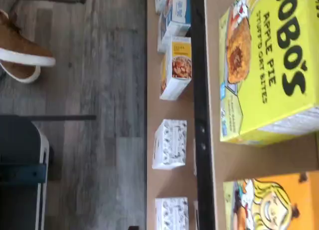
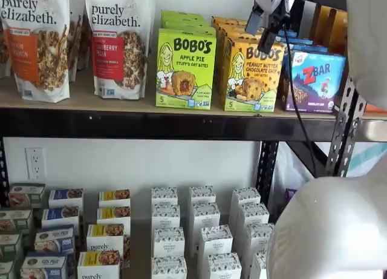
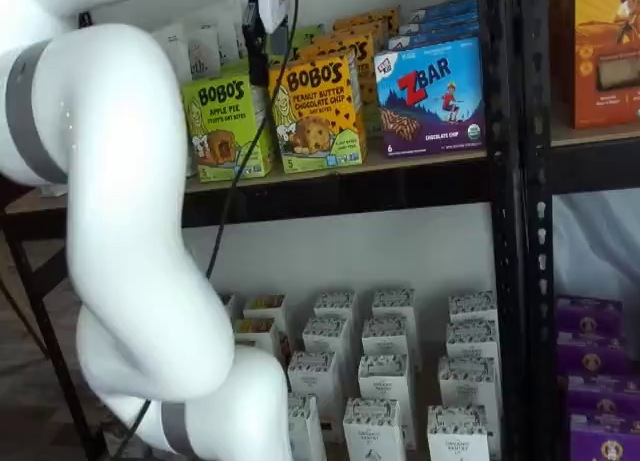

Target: Pick up the orange box on the top shelf, the fifth box from the left

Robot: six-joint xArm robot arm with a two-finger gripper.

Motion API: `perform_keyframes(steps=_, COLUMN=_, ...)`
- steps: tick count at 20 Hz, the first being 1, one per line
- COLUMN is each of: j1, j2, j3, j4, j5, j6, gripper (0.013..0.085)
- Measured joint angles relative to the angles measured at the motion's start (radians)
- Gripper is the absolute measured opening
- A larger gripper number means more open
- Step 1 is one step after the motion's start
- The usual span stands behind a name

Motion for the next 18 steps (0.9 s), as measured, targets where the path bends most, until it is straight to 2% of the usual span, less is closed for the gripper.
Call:
perform_keyframes(steps=7, j1=-0.005, j2=0.053, j3=-0.051, j4=-0.046, j5=-0.048, j6=-0.020, gripper=0.0850)
perform_keyframes(steps=18, j1=0.020, j2=0.132, j3=-0.077, j4=-0.123, j5=-0.132, j6=-0.027, gripper=0.0850)
